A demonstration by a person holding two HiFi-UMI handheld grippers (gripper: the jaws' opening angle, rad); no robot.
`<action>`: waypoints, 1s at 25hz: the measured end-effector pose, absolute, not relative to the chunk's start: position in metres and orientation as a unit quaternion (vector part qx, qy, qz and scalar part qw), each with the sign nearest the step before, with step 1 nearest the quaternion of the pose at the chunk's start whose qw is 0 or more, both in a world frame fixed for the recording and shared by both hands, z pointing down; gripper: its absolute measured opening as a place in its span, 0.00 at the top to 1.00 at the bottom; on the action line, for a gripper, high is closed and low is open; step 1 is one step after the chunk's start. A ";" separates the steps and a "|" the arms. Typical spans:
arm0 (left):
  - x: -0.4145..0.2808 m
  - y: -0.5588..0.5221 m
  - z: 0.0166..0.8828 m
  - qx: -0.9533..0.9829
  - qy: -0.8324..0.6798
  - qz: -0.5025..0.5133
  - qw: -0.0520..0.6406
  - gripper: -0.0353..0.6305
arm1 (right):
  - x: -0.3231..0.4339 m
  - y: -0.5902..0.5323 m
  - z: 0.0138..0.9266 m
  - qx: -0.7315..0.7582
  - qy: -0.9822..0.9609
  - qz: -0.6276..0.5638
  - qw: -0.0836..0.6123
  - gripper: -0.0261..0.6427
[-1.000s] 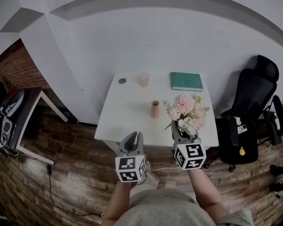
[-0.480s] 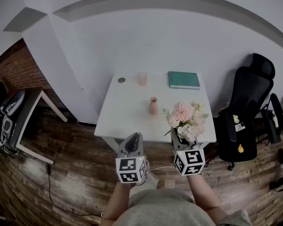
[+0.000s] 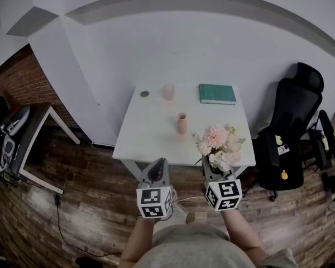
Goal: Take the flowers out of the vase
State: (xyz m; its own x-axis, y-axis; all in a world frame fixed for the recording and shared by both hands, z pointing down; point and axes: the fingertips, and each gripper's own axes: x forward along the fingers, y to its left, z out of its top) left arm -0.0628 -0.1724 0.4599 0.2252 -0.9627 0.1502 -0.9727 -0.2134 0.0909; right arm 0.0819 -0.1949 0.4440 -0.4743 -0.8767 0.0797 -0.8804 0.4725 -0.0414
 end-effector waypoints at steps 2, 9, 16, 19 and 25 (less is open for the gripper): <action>-0.064 -0.170 0.459 0.778 -0.622 0.030 0.082 0.92 | 0.080 -0.193 0.444 0.511 -0.859 0.037 0.024 0.86; -0.071 -0.169 0.458 0.777 -0.623 0.026 0.084 0.92 | 0.074 -0.191 0.444 0.511 -0.858 0.038 0.026 0.87; -0.069 -0.167 0.457 0.781 -0.619 0.024 0.083 0.92 | 0.073 -0.190 0.445 0.513 -0.857 0.040 0.025 0.87; -0.071 -0.167 0.458 0.780 -0.620 0.024 0.084 0.92 | 0.071 -0.190 0.445 0.511 -0.858 0.040 0.026 0.87; -0.071 -0.172 0.457 0.780 -0.619 0.024 0.085 0.92 | 0.069 -0.195 0.443 0.507 -0.860 0.039 0.028 0.87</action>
State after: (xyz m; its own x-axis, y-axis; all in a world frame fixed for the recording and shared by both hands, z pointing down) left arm -0.0708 -0.1720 0.4569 0.2326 -0.9620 0.1432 -0.9703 -0.2193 0.1025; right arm 0.0689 -0.1948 0.4429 -0.4837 -0.8708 0.0874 -0.8752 0.4823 -0.0385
